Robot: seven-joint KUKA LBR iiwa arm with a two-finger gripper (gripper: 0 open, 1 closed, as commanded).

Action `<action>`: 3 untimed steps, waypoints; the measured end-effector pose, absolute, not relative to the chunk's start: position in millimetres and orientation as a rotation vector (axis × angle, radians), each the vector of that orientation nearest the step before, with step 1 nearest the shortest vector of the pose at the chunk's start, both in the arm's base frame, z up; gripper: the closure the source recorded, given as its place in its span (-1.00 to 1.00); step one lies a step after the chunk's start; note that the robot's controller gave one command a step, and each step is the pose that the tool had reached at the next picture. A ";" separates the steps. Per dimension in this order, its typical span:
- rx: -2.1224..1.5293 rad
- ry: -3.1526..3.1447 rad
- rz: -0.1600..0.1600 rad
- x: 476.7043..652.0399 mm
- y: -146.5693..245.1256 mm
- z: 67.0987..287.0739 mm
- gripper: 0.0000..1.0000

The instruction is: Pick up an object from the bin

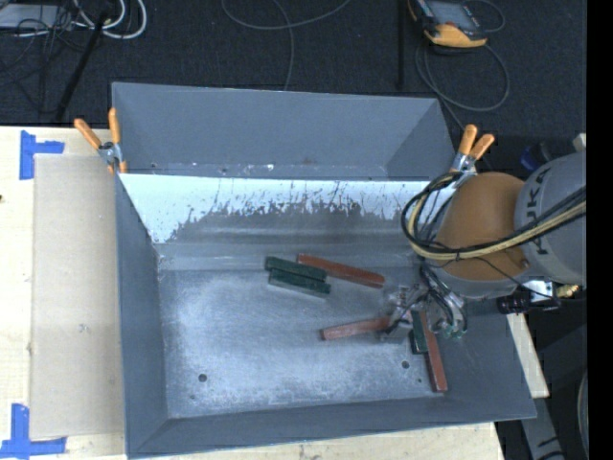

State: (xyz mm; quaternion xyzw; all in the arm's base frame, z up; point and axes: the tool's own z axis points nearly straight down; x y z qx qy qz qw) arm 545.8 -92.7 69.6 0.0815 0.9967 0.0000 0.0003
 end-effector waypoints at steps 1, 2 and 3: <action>0.194 3.142 0.001 498.7 -120.1 68.8 1.00; 0.197 3.128 -0.002 506.1 -121.1 150.2 1.00; 0.284 3.125 0.000 484.2 -115.2 196.5 1.00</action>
Offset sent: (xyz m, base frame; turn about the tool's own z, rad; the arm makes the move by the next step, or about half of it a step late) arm -0.0446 -0.0266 0.0004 -0.0425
